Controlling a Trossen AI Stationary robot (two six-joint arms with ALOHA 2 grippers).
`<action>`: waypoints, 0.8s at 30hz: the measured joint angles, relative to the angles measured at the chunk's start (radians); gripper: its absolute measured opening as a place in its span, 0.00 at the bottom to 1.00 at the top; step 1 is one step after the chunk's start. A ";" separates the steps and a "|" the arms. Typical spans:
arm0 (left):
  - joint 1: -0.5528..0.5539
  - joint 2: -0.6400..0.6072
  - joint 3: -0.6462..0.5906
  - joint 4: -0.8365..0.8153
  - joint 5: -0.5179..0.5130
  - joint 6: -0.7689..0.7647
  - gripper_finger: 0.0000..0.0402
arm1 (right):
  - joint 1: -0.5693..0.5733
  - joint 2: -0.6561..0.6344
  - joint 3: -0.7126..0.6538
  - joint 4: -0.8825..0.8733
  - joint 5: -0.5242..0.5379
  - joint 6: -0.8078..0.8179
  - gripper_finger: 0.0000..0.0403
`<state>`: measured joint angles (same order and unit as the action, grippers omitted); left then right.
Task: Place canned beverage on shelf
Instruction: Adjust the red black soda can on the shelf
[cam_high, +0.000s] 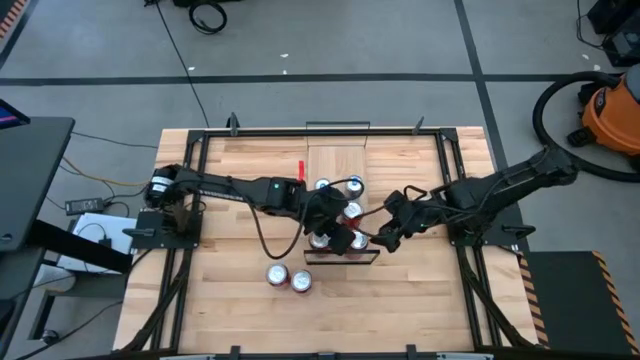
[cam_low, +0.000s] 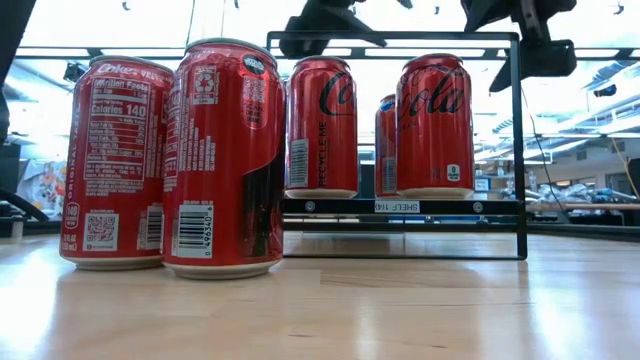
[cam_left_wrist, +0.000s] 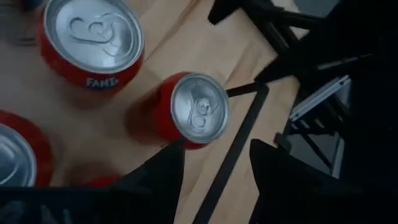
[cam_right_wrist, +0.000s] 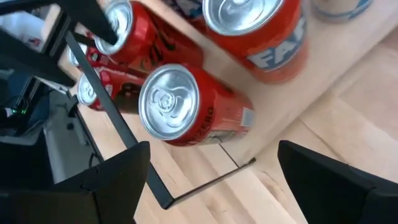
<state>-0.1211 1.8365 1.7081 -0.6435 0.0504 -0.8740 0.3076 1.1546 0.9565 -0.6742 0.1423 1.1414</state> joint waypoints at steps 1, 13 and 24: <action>0.000 0.009 0.001 0.024 0.000 -0.010 0.48 | -0.004 0.008 0.000 0.002 -0.011 -0.005 0.90; 0.000 0.070 -0.001 0.029 0.020 -0.043 0.48 | -0.016 0.049 -0.002 0.071 -0.054 -0.081 0.90; 0.000 0.090 0.001 0.049 0.020 -0.039 0.48 | -0.021 -0.025 -0.126 0.098 -0.032 -0.098 0.90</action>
<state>-0.1215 1.9263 1.7090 -0.5942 0.0699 -0.9125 0.2863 1.1294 0.8306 -0.5767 0.1102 1.0433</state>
